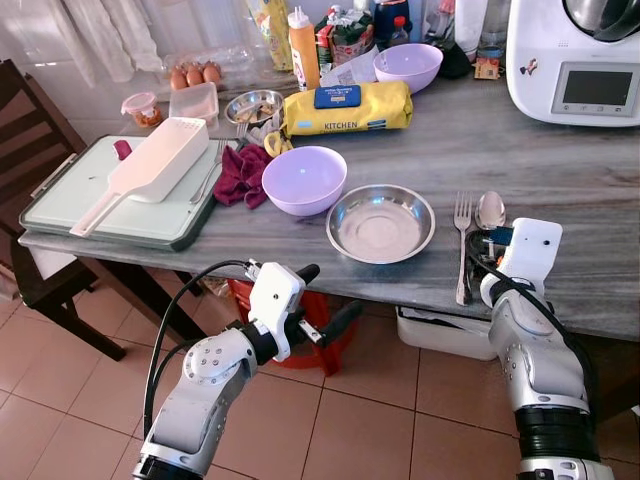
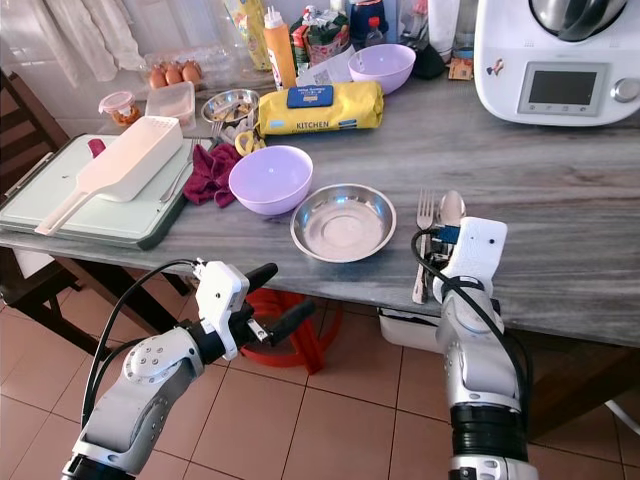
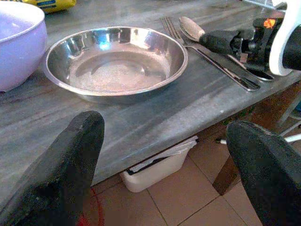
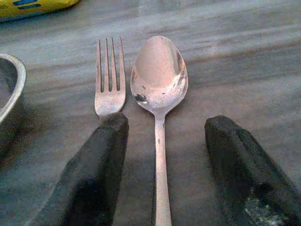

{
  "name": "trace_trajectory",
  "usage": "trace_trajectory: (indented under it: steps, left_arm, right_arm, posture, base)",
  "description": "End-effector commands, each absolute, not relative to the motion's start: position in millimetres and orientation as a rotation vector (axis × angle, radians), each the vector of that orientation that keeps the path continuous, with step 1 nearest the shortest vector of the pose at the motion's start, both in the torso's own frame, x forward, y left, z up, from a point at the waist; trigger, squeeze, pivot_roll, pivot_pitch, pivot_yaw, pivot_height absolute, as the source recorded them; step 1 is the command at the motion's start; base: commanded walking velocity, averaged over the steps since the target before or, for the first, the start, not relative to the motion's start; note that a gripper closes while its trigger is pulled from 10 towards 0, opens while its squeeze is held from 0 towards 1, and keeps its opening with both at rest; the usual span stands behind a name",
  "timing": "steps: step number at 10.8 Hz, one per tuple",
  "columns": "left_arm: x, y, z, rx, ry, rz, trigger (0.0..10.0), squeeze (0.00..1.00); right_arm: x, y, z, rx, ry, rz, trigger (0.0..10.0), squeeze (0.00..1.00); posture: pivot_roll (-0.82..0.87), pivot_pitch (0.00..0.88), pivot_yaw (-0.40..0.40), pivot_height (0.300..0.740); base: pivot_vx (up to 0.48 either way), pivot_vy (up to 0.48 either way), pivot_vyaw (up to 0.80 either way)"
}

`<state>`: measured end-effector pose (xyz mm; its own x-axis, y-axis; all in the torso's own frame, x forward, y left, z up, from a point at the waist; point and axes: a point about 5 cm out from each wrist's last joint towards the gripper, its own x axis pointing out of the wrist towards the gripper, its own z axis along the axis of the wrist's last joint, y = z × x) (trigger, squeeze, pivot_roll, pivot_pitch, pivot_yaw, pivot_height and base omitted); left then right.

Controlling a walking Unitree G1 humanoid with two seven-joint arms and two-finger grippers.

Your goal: Setting the table

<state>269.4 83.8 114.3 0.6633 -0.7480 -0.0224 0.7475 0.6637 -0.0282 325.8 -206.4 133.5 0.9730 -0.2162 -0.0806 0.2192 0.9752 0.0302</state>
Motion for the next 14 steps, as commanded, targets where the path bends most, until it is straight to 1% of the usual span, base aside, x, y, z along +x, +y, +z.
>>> trace_trajectory:
  steps: [1, 3, 5, 8, 10, 12, 14]
  left_arm:
    - [271, 87, 113, -0.001, 0.04, -0.84, 10.0, 0.0]
    - [271, 88, 113, -0.001, 0.039, -0.838, 10.0, 0.0]
    - [271, 88, 113, -0.001, 0.04, -0.834, 10.0, 0.0]
    - [271, 89, 113, 0.004, 0.039, -0.832, 10.0, 0.0]
    - [271, 89, 113, 0.003, 0.033, -0.83, 10.0, 0.0]
    - [272, 89, 114, -0.019, 0.022, -0.831, 10.0, 0.0]
    - [275, 90, 117, -0.053, 0.017, -0.826, 10.0, 0.0]
  right_arm:
    - [327, -200, 146, 0.065, -0.009, -0.192, 10.0, 1.0]
    - [327, -194, 164, 0.092, -0.133, -0.168, 10.0, 1.0]
    - [327, -189, 175, 0.098, -0.204, -0.142, 10.0, 1.0]
    - [322, -182, 197, 0.056, -0.305, -0.119, 10.0, 1.0]
    - [310, -172, 204, -0.012, -0.362, -0.103, 10.0, 1.0]
    - [294, -169, 193, -0.033, -0.333, -0.133, 10.0, 1.0]
    - [286, -167, 179, 0.013, -0.282, -0.15, 10.0, 1.0]
  posture:
    - [-0.11, 0.098, 0.173, 0.74]
    - [-0.11, 0.097, 0.172, 0.74]
    - [-0.11, 0.096, 0.171, 0.74]
    - [-0.11, 0.095, 0.172, 0.74]
    - [-0.11, 0.091, 0.169, 0.74]
    - [-0.11, 0.086, 0.164, 0.74]
    - [-0.12, 0.079, 0.163, 0.74]
  base:
    - [0.0, 0.0, 0.0]
    - [0.0, 0.0, 0.0]
    - [0.0, 0.0, 0.0]
    - [0.0, 0.0, 0.0]
    - [0.0, 0.0, 0.0]
    - [0.0, 0.0, 0.0]
    - [0.0, 0.0, 0.0]
